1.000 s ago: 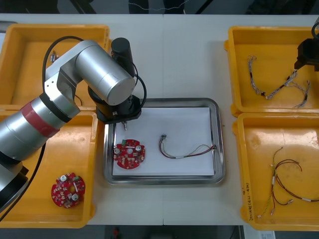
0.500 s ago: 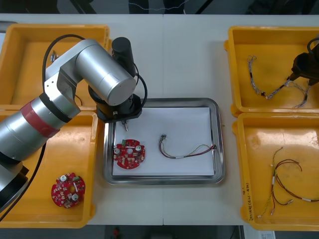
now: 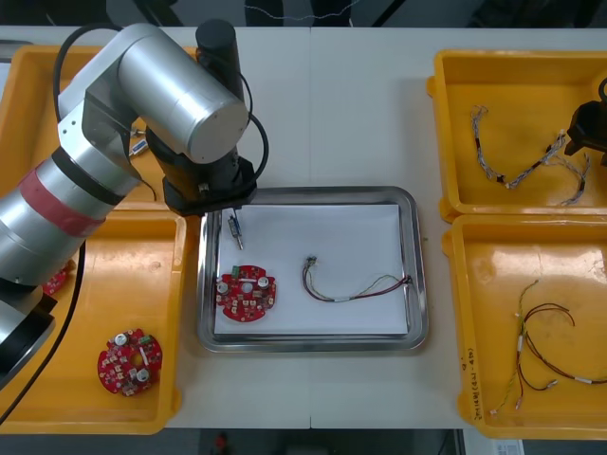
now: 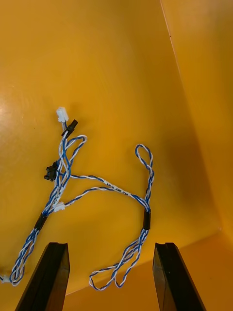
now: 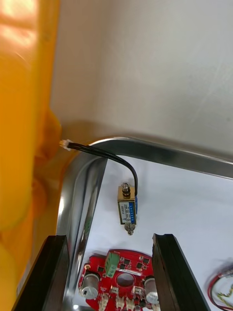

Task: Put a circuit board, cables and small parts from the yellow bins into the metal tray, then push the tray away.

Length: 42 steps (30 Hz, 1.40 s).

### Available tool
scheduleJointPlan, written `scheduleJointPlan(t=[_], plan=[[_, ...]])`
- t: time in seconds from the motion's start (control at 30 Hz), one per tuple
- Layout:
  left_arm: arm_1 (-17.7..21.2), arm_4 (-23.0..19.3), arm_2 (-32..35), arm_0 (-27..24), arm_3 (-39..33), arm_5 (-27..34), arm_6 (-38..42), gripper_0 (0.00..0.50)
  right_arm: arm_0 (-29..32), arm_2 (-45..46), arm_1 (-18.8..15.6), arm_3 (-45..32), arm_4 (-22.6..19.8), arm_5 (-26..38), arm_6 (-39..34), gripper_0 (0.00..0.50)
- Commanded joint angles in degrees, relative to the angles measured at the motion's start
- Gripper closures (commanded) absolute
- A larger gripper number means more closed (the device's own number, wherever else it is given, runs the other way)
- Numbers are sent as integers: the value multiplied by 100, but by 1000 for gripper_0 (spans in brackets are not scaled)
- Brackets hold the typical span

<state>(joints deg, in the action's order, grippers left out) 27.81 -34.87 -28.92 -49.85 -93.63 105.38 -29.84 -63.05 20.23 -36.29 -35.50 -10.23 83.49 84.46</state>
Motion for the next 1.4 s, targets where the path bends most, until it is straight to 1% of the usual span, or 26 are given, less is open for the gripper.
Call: scheduleJointPlan(t=[0.03,0.17,0.3,0.47,0.6,0.63,0.8,0.83,0.87,0.97,1.0,1.03,1.13,1.17,1.2,1.27,1.37,1.4], plan=[[190,-195,475,-429,-261,308,286,0,4,183,-309,-45,-138,-105,-334,0],[444,-318,721,-526,-322,422,216,0,144,209,-318,-45,-305,-158,-396,0],[805,-503,827,-623,-331,431,119,0,285,209,-344,-45,-454,-184,-378,0],[1218,-661,1038,-631,-269,431,-347,0,320,-19,-344,-45,-489,-184,-404,0],[1490,-758,1257,-631,-85,387,-769,0,355,-81,-344,-45,-586,-167,-475,0],[1578,-793,1398,-640,38,317,-979,0,373,-90,-344,-45,-595,-158,-510,0],[1772,-846,1609,-702,460,62,-1603,0,470,-142,-344,-45,-603,-158,-598,0],[1772,-846,1609,-702,460,62,-1603,0,470,-142,-344,-45,-603,-158,-598,0],[1816,-846,1627,-746,636,-61,-1832,0,513,-134,-353,-45,-595,-167,-624,0],[1868,-837,1627,-807,882,-237,-2113,0,531,-134,-353,-45,-595,-158,-668,0],[1903,-837,1627,-851,1067,-395,-2333,0,549,-134,-362,-45,-595,-149,-712,0],[1903,-837,1627,-851,1067,-395,-2333,0,549,-134,-362,-45,-595,-149,-712,0],[1965,-828,1627,-930,1515,-773,-2799,0,575,-125,-353,-45,-595,-149,-800,0],[1974,-828,1627,-939,1541,-808,-2825,0,584,-125,-353,-45,-603,-149,-800,0],[2000,-819,1627,-974,1735,-1002,-3054,0,601,-125,-353,-45,-630,-167,-817,0],[2027,-811,1627,-1000,1902,-1177,-3212,0,628,-116,-353,-45,-647,-211,-835,0],[2070,-731,1627,-1036,2165,-1503,-3432,0,654,-142,-353,-45,-691,-272,-853,0],[2079,-591,1627,-1071,2350,-1678,-3563,0,663,-151,-362,-45,-718,-272,-853,0]])
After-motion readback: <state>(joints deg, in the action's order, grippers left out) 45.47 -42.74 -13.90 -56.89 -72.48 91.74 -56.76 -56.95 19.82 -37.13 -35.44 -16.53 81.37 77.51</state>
